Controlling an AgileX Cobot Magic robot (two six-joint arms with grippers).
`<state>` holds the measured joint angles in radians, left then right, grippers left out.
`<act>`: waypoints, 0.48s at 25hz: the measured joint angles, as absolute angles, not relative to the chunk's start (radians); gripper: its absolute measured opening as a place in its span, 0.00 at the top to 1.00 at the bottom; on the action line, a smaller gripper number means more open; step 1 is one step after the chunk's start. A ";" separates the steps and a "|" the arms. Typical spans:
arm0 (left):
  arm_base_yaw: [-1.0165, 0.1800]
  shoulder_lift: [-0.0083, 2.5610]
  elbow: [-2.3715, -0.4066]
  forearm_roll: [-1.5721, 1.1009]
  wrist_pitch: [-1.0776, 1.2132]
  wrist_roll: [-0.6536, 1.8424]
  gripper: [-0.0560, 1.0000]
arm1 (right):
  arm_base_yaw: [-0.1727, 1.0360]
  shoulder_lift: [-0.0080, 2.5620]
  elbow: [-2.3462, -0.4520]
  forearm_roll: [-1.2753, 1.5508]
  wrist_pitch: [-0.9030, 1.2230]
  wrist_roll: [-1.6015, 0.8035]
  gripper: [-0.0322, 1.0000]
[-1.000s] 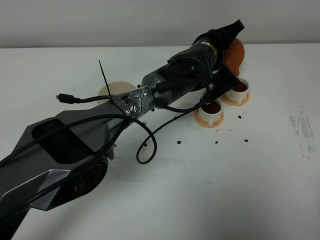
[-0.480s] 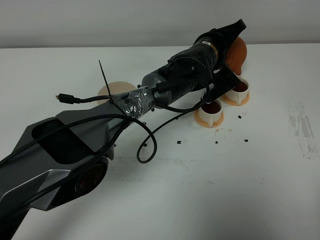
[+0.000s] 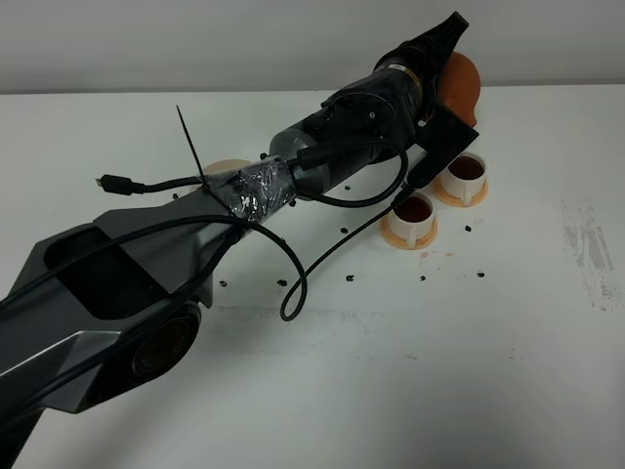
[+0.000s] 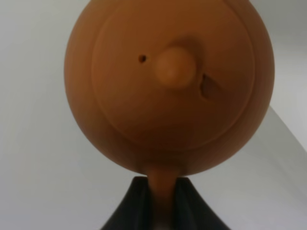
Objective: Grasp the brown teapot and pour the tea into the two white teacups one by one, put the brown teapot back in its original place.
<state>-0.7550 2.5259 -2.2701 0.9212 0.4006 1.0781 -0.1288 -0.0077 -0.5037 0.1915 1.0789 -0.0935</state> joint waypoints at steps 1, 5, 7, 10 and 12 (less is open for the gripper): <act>-0.754 2.515 -2.265 0.903 0.404 1.073 0.83 | -0.129 -0.008 -0.504 0.191 1.079 -0.093 0.78; -0.743 2.463 -2.202 0.824 0.429 1.069 0.83 | -0.129 -0.008 -0.504 0.191 1.079 -0.093 0.78; -0.732 2.438 -2.166 0.778 0.467 1.068 0.83 | -0.129 -0.008 -0.504 0.191 1.079 -0.093 0.78; -0.714 2.405 -2.129 0.673 0.537 1.046 0.83 | -0.129 -0.008 -0.504 0.191 1.079 -0.093 0.78; -0.710 2.382 -2.119 0.588 0.589 1.001 0.83 | -0.129 -0.008 -0.504 0.191 1.079 -0.093 0.78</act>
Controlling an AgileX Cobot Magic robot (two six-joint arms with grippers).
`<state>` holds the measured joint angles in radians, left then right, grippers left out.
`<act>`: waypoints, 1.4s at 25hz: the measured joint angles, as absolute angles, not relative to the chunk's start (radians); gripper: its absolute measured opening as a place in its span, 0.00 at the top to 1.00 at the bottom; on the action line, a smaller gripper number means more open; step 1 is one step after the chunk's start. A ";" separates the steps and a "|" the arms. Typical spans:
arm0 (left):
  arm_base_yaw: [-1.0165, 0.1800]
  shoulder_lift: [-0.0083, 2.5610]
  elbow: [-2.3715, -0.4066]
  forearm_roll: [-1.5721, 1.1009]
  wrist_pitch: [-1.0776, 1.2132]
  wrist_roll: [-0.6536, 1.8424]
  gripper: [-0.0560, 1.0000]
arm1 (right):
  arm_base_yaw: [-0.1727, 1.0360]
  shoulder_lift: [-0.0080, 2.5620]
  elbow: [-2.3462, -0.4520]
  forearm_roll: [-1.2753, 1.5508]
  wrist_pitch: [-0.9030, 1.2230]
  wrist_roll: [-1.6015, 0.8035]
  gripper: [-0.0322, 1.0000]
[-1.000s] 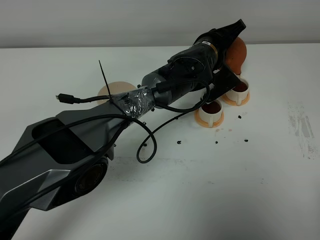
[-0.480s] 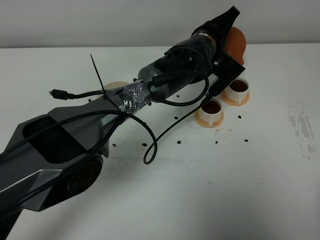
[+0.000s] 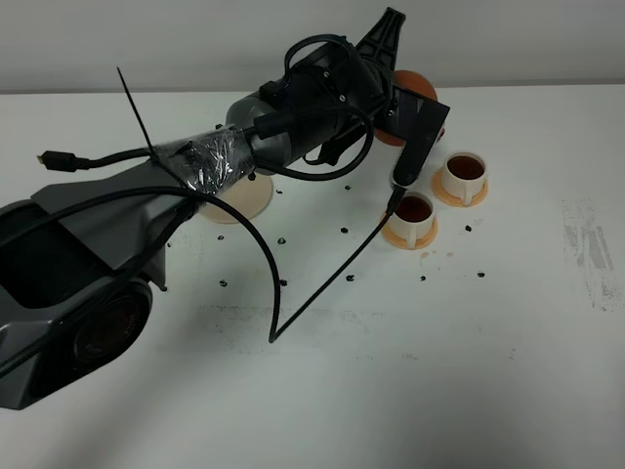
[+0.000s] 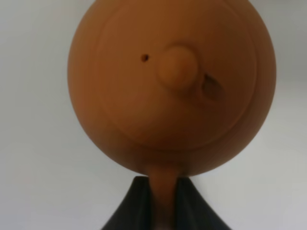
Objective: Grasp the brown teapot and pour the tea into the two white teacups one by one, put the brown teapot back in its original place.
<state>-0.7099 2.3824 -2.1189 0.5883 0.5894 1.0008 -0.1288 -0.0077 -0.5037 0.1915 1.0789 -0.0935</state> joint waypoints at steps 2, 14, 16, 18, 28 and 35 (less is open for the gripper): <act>-0.713 2.359 -2.118 0.497 0.624 0.931 0.83 | -0.129 -0.008 -0.504 0.191 1.079 -0.093 0.78; -0.846 2.293 -2.118 0.037 0.748 0.735 0.83 | -0.129 -0.008 -0.504 0.191 1.079 -0.093 0.78; -0.853 2.293 -2.118 0.021 0.750 0.677 0.83 | -0.129 -0.008 -0.504 0.191 1.079 -0.093 0.78; -0.854 2.293 -2.118 0.018 0.757 0.614 0.83 | -0.129 -0.008 -0.504 0.191 1.079 -0.093 0.78; -0.854 2.338 -2.118 0.018 0.839 0.412 0.83 | -0.129 -0.008 -0.504 0.191 1.079 -0.093 0.78; -0.844 2.380 -2.119 0.000 0.825 0.332 0.83 | -0.129 -0.008 -0.504 0.191 1.079 -0.093 0.78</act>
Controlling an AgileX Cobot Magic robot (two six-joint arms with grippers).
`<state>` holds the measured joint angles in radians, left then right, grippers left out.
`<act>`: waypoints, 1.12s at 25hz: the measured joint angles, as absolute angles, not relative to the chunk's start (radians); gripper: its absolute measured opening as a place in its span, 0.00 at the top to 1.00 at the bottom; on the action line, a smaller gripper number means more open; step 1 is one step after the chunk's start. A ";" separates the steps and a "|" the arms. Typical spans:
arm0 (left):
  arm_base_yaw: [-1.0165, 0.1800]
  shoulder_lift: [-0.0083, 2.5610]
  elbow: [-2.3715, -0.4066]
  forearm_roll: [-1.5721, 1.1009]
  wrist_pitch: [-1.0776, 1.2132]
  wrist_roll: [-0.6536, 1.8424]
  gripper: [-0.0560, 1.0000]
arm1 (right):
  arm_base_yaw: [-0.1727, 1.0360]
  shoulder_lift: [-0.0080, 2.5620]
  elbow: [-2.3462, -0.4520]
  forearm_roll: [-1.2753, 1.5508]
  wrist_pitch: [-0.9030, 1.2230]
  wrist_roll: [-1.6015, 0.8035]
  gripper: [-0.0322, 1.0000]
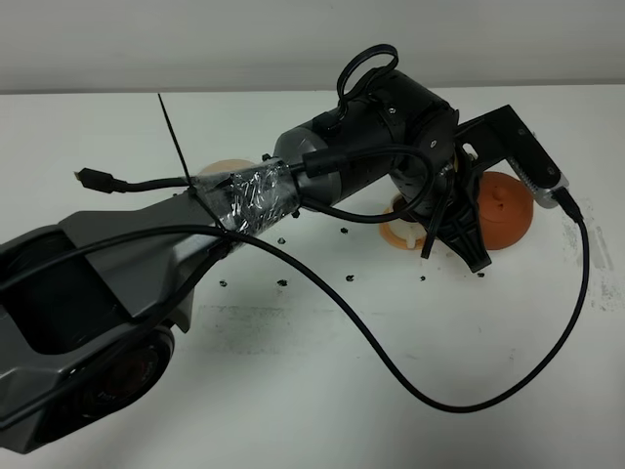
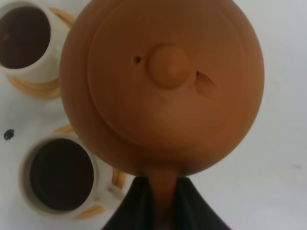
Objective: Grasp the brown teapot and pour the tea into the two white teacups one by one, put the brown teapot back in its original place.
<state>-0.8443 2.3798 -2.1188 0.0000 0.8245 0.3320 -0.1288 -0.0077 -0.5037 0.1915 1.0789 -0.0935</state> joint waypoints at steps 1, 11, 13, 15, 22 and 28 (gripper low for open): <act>-0.842 2.387 -2.119 0.000 0.821 0.331 0.83 | -0.129 -0.008 -0.504 0.191 1.079 -0.093 0.78; -0.842 2.458 -2.119 0.000 0.802 0.328 0.83 | -0.129 -0.008 -0.504 0.191 1.079 -0.093 0.78; -0.838 2.468 -2.119 -0.005 0.801 0.328 0.83 | -0.129 -0.008 -0.504 0.191 1.079 -0.093 0.78; -0.835 2.476 -2.119 0.000 0.801 0.328 0.83 | -0.129 -0.008 -0.504 0.191 1.079 -0.093 0.78; -0.832 2.430 -2.118 0.007 0.813 0.328 0.83 | -0.129 -0.008 -0.504 0.191 1.079 -0.093 0.78; -0.832 2.320 -2.119 0.040 0.841 0.328 0.83 | -0.129 -0.008 -0.504 0.191 1.079 -0.093 0.78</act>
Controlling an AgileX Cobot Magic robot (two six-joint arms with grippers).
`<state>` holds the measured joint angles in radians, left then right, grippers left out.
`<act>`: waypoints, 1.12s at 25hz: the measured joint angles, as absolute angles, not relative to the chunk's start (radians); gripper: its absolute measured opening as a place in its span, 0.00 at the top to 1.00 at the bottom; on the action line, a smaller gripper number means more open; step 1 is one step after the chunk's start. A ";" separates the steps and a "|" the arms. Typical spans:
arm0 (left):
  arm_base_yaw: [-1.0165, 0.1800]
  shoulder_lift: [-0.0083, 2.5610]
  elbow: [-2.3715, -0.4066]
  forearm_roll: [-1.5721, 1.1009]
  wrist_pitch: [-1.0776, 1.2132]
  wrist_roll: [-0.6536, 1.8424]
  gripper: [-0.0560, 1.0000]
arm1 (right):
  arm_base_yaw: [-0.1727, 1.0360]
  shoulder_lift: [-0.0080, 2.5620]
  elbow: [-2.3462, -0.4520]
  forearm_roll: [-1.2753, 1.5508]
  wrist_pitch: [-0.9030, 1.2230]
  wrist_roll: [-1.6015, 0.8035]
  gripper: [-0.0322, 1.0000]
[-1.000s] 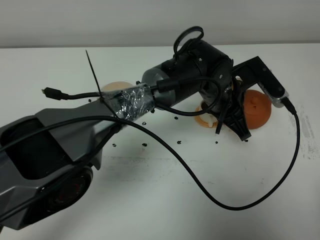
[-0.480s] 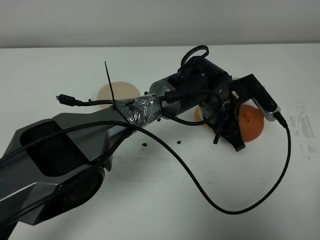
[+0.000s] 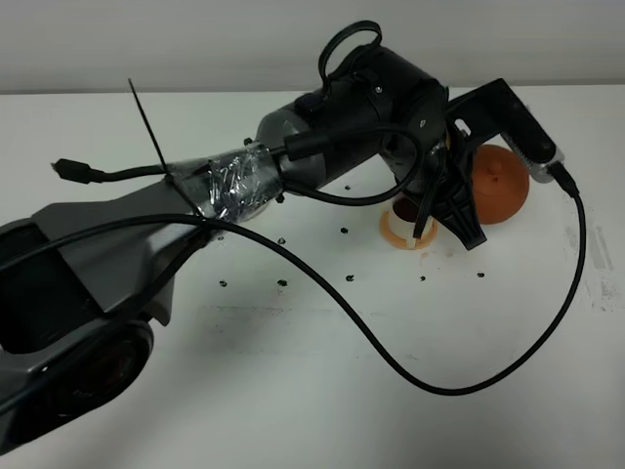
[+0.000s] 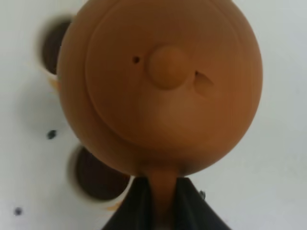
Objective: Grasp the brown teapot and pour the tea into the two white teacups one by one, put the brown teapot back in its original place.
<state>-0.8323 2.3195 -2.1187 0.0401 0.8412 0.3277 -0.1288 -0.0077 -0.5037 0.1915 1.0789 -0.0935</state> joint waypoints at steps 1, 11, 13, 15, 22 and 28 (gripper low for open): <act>-0.830 2.307 -2.119 0.040 0.852 0.328 0.83 | -0.129 -0.008 -0.504 0.191 1.079 -0.093 0.78; -0.729 2.146 -1.904 0.041 0.807 0.328 0.83 | -0.129 -0.008 -0.504 0.191 1.079 -0.093 0.78; -0.696 2.076 -1.788 0.041 0.753 0.325 0.83 | -0.129 -0.008 -0.504 0.191 1.079 -0.093 0.78; -0.655 2.013 -1.679 0.040 0.704 0.305 0.83 | -0.129 -0.008 -0.504 0.191 1.079 -0.093 0.78; -0.494 1.918 -1.499 0.043 0.715 0.212 0.83 | -0.129 -0.008 -0.504 0.191 1.079 -0.093 0.78; -0.402 1.920 -1.492 0.043 0.719 0.185 0.83 | -0.129 -0.008 -0.504 0.191 1.079 -0.093 0.78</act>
